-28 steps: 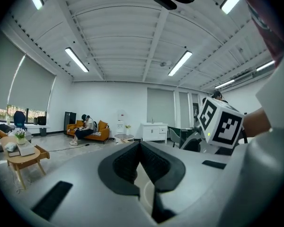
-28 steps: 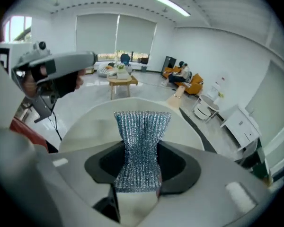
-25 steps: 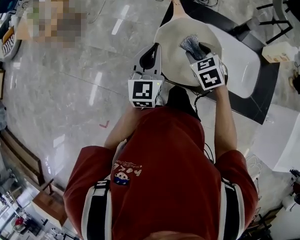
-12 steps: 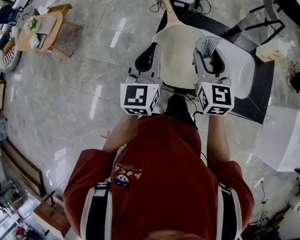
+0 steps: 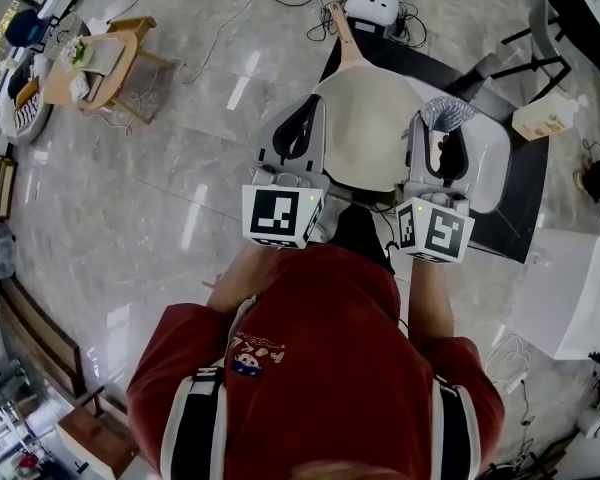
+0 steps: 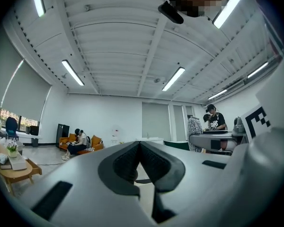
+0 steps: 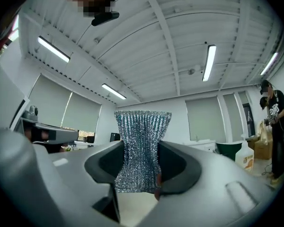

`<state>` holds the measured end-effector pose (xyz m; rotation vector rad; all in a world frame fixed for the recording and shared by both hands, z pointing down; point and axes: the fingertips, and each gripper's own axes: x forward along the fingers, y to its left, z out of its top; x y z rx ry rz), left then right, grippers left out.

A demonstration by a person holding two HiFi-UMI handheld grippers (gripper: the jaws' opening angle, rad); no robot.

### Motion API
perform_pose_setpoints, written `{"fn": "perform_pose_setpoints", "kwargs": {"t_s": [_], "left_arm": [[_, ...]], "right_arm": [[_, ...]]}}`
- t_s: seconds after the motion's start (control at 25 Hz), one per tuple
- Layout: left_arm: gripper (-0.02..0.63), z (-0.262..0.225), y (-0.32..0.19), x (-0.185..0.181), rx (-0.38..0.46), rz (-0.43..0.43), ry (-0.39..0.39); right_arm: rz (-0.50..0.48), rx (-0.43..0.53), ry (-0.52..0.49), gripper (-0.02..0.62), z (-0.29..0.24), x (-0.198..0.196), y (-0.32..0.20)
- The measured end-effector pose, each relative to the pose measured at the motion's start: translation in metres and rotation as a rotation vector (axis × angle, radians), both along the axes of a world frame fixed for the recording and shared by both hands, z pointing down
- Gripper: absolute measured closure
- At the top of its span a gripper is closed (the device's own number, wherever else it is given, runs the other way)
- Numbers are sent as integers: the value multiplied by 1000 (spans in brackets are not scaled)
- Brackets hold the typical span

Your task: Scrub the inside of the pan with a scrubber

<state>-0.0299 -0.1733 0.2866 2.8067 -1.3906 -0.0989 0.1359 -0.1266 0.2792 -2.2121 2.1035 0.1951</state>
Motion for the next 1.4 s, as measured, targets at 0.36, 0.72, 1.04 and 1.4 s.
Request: {"fn": "perform_pose_setpoints", "kwargs": {"t_s": [0.36, 0.72, 1.04, 1.4], "left_arm": [[600, -7, 3, -1, 37, -13, -15], [600, -11, 3, -1, 47, -4, -16], [600, -12, 5, 3, 46, 11, -17], [600, -11, 3, 8, 47, 9, -12]], "right_arm": [[-1, -8, 17, 376, 2, 4, -1], [1, -10, 39, 376, -1, 4, -2], [4, -19, 67, 385, -2, 7, -1], [14, -37, 68, 394, 0, 14, -2]]}}
